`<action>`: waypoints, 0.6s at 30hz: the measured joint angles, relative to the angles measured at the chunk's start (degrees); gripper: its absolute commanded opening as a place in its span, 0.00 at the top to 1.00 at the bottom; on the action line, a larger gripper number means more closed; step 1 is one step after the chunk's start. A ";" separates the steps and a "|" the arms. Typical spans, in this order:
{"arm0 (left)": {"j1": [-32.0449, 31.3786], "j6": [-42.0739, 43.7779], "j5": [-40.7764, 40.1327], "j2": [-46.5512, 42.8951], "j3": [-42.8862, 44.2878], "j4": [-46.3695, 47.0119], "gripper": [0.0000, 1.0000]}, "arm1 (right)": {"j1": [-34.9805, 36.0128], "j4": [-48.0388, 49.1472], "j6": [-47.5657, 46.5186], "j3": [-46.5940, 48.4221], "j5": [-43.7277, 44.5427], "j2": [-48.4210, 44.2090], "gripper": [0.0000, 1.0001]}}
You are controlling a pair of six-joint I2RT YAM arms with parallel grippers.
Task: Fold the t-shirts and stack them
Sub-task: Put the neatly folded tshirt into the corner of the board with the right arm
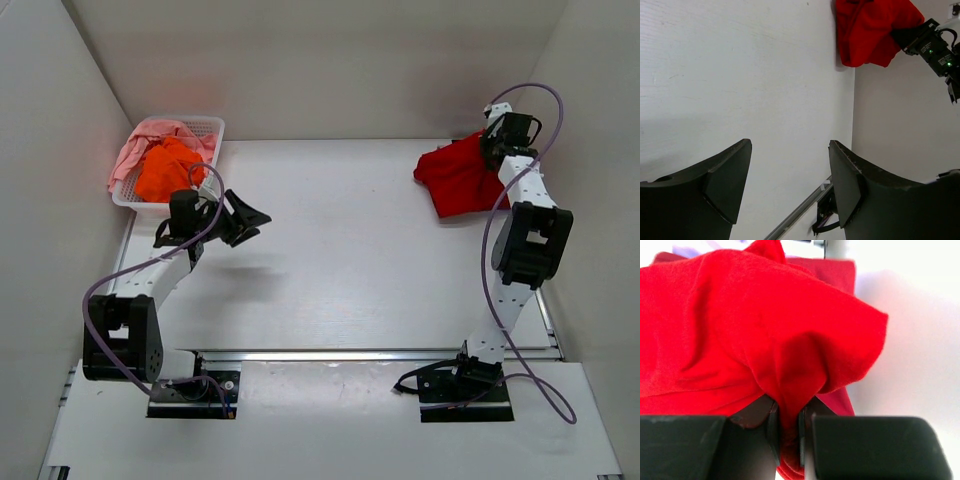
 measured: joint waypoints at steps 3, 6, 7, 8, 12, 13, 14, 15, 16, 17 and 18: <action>0.04 0.33 -0.02 0.87 0.00 -0.13 0.26 | -0.96 -0.17 0.50 2.60 0.02 4.76 1.00; 0.00 0.68 -0.07 1.53 0.02 -0.48 0.26 | -1.25 -0.94 1.73 7.19 2.29 9.62 1.00; -0.04 0.72 -0.11 1.70 0.02 -0.50 0.27 | -1.25 -1.29 2.03 8.87 3.45 11.10 1.00; -0.07 0.76 -0.15 1.84 0.02 -0.61 0.26 | -1.20 -1.57 2.56 10.21 4.83 12.24 1.00; -0.17 1.09 -0.20 1.92 0.02 -0.92 0.26 | -1.01 -1.84 3.67 12.33 10.40 14.21 1.00; -0.20 1.14 -0.20 1.92 0.02 -0.94 0.27 | -0.96 -1.79 3.87 12.33 11.39 14.21 1.00; -0.31 1.20 -0.26 1.95 0.02 -0.98 0.26 | -0.96 -1.75 4.11 12.33 12.26 14.21 1.00; -0.37 1.31 -0.33 1.99 0.02 -1.03 0.26 | -0.94 -1.62 4.24 12.33 12.87 14.21 1.00; -0.48 1.38 -0.42 2.10 0.07 -1.14 0.26 | -0.94 -1.46 4.31 12.33 13.44 14.21 1.00; -0.61 1.53 -0.46 2.27 0.20 -1.33 0.25 | -0.94 -1.40 4.48 12.33 14.08 14.21 1.00; -0.72 1.75 -0.55 2.60 0.35 -1.46 0.25 | -0.92 -1.33 4.50 12.33 14.91 14.21 1.00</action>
